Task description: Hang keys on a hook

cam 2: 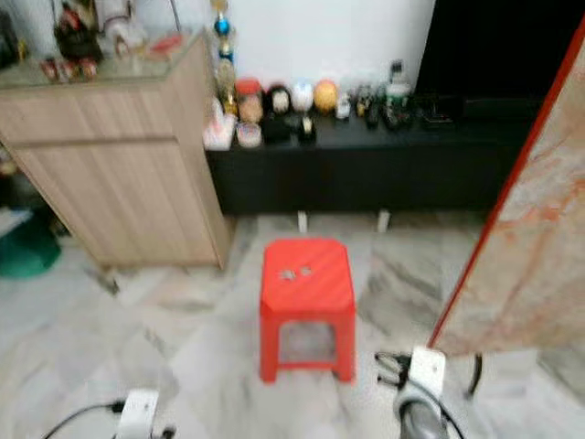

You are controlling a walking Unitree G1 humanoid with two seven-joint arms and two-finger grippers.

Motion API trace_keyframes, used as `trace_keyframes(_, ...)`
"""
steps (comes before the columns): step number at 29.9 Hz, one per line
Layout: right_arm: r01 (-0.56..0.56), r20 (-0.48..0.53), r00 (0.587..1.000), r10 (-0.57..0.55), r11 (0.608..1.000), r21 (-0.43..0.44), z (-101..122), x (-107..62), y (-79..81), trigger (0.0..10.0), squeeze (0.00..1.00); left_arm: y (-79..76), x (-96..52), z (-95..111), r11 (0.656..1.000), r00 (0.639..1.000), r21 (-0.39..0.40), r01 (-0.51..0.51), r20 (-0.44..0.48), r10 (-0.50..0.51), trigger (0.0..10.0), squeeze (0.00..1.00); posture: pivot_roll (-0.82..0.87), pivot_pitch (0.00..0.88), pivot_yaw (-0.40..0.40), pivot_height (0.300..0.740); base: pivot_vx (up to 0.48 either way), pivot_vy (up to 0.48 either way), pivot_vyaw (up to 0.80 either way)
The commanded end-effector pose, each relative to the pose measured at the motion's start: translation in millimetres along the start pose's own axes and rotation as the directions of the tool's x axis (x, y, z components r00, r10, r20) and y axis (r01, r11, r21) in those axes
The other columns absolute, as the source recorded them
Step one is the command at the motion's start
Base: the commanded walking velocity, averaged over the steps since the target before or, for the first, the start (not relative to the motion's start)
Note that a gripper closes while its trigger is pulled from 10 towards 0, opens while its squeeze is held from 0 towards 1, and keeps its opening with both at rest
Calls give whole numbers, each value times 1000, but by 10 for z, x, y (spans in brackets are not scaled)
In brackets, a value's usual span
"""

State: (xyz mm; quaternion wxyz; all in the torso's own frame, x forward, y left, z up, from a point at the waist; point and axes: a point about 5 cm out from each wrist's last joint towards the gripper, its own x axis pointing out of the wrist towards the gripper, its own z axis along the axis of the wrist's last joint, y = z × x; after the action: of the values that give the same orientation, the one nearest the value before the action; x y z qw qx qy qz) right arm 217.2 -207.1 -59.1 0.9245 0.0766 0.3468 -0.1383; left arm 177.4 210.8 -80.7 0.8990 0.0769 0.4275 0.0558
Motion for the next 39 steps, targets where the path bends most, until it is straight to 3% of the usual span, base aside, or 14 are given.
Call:
trace_keyframes(1,9,-24,1000,-8,1000,17,-18,1,-36,10000,0,-40,-2,-17,1000,1000,17,11,-13,-11,10000,0,-37,1,23,740,0,-337,0)
trace_keyframes(7,-13,-83,996,10,999,-46,-138,-28,-64,10000,0,-34,-2,-17,1000,1000,24,13,-13,-13,10000,0,-32,2,22,740,0,-343,0)
trace_keyframes(20,3,-139,990,-8,999,-40,-259,-65,-123,10000,0,-30,0,-10,999,1000,33,19,-10,-19,10000,0,-33,5,28,740,0,-362,0)
trace_keyframes(39,10,-91,996,-11,1000,-2,-172,-40,-101,10000,0,-18,-3,-25,999,1000,37,20,-16,-19,10000,0,-34,8,30,740,0,-392,0)
